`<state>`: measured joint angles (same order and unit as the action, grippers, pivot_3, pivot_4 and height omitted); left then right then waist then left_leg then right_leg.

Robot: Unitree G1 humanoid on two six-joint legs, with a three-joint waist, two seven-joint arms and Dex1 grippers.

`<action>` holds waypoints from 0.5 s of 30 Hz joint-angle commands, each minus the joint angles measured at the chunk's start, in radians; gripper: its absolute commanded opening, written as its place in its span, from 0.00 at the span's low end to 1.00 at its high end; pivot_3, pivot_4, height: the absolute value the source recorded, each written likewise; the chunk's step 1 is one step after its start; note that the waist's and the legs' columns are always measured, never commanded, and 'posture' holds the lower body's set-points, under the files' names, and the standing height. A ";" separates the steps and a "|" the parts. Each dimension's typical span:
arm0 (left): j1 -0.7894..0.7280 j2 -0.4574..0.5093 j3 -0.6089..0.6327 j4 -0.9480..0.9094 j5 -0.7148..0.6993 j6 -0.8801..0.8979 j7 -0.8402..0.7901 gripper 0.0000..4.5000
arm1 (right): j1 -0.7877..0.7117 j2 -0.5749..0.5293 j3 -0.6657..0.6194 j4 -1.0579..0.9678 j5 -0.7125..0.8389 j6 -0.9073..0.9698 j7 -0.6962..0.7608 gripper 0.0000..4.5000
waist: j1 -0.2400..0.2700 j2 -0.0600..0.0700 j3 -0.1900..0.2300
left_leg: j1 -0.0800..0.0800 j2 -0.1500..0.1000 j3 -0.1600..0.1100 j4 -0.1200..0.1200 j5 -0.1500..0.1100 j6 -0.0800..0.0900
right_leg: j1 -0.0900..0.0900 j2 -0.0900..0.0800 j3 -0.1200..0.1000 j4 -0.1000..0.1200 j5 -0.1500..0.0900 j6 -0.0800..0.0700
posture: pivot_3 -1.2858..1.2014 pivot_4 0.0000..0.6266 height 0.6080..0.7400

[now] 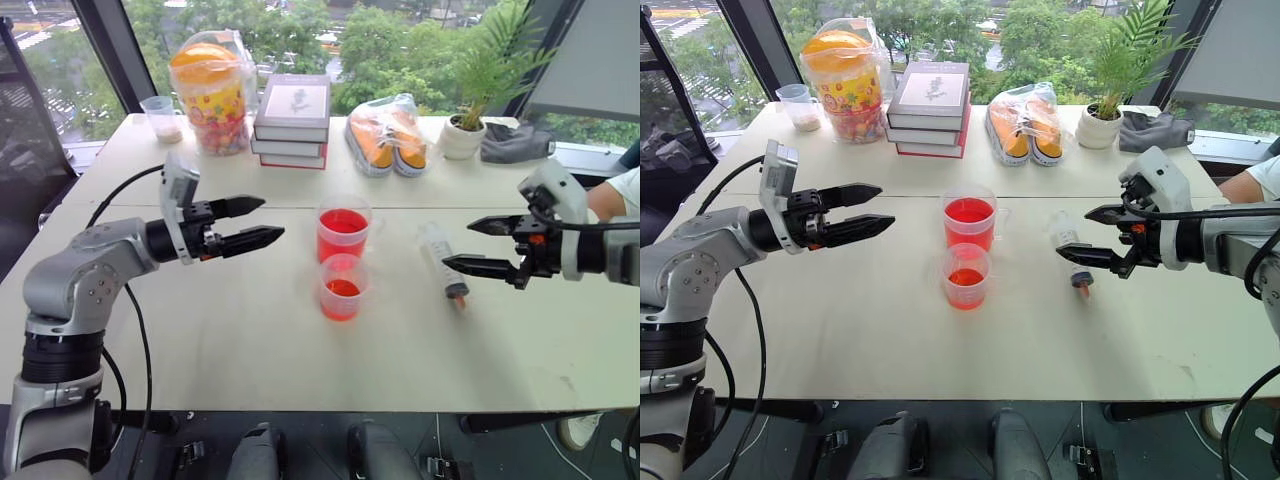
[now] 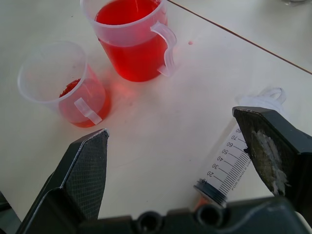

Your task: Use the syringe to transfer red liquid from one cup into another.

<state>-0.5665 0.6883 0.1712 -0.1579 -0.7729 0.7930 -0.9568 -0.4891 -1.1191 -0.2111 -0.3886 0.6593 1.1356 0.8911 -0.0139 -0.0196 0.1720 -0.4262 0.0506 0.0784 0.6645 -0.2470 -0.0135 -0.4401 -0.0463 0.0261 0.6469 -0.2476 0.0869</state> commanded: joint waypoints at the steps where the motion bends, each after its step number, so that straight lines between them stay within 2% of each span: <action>1: -0.034 -0.003 0.001 0.005 0.019 -0.044 0.003 1.00 | -0.011 -0.019 -0.011 -0.008 -0.004 -0.025 -0.003 0.99 | 0.000 0.000 0.000 | 0.000 0.000 0.000 0.000 0.000 0.000 | 0.000 0.000 0.000 0.000 0.000 0.000 | 0.52 0.24 1.00; 15: -0.082 -0.010 -0.026 0.052 0.050 -0.071 -0.034 1.00 | 0.026 -0.009 -0.030 -0.024 -0.008 -0.033 -0.030 0.99 | 0.001 0.000 0.000 | 0.000 0.000 0.000 0.001 0.000 0.000 | 0.000 0.000 0.000 0.000 0.000 0.000 | 0.52 0.24 1.00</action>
<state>-0.6264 0.6684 0.1369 -0.0959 -0.7275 0.7462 -0.9818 -0.4647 -1.1190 -0.2102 -0.3898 0.6518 1.1211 0.8681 -0.0130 -0.0196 0.1720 -0.4264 0.0506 0.0785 0.6653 -0.2470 -0.0135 -0.4398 -0.0463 0.0261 0.6469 -0.2475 0.0871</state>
